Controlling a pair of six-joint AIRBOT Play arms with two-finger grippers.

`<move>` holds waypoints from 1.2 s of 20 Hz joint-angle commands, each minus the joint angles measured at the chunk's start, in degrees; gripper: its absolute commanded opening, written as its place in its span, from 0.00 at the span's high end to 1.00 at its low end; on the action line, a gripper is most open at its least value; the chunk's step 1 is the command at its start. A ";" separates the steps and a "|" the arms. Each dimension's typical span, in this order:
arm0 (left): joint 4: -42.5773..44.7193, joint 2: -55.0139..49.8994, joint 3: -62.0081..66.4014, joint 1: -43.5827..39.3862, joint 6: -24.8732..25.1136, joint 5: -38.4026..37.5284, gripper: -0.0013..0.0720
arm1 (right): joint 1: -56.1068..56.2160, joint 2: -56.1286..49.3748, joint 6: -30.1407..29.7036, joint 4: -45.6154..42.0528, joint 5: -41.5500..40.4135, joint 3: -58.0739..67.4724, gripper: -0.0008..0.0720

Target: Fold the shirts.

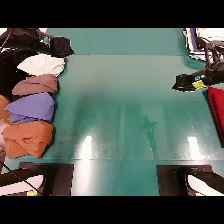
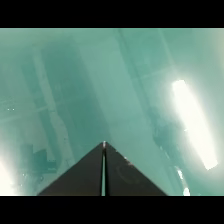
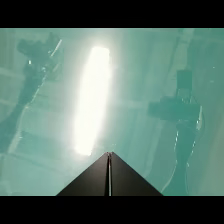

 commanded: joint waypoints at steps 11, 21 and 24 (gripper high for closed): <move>0.02 0.00 0.00 0.00 0.00 0.00 0.95 | 0.24 0.02 0.02 0.04 -0.02 0.07 0.96; 17.86 -1.77 0.00 0.00 1.25 5.18 0.14 | 0.24 0.00 0.04 0.07 -1.68 0.04 0.96; 33.00 -6.29 0.00 0.92 -1.22 8.15 0.14 | 0.26 0.00 0.04 0.11 -1.66 0.04 0.97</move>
